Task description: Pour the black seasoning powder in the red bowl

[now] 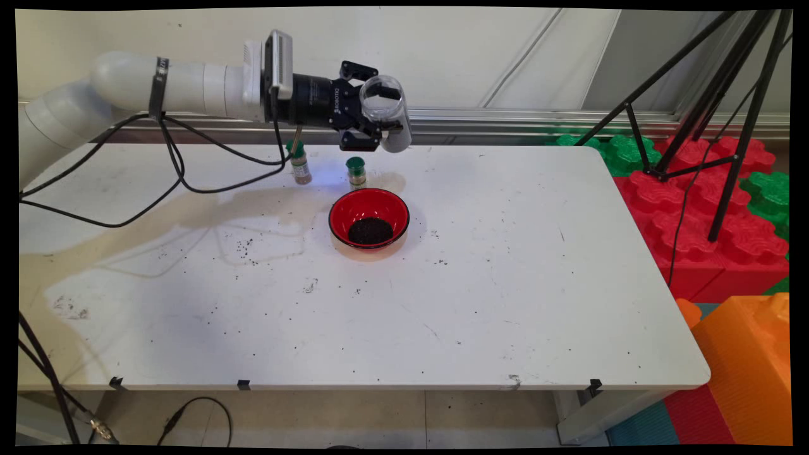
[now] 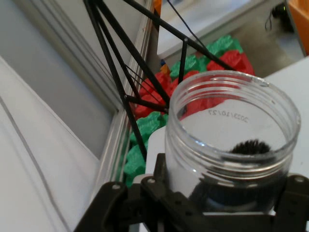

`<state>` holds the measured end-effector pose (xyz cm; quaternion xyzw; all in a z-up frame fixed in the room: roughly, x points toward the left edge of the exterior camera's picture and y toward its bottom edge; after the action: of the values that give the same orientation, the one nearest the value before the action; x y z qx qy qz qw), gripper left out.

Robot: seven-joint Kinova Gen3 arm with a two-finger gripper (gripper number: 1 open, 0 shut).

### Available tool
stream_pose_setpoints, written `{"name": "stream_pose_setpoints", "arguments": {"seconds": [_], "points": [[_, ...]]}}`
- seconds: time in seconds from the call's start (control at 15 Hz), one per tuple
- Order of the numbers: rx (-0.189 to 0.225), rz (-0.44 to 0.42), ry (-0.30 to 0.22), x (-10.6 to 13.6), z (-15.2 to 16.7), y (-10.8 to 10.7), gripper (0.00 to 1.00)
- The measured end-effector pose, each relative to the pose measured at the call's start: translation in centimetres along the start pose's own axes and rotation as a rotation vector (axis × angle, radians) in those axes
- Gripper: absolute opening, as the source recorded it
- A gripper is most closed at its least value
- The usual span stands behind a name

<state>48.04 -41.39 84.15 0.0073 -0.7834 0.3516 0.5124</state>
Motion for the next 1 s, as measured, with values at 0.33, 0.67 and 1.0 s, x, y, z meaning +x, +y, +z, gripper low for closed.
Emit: {"name": "stream_pose_setpoints", "arguments": {"seconds": [0.33,0.67,1.0], "points": [[0.003,-0.199,0.029,0.6,-0.1,-0.7,0.0],[-0.008,-0.344,0.051,1.2,-0.4,-1.1,0.0],[-0.019,-0.439,0.05,1.7,-1.4,-1.1,0.0]]}}
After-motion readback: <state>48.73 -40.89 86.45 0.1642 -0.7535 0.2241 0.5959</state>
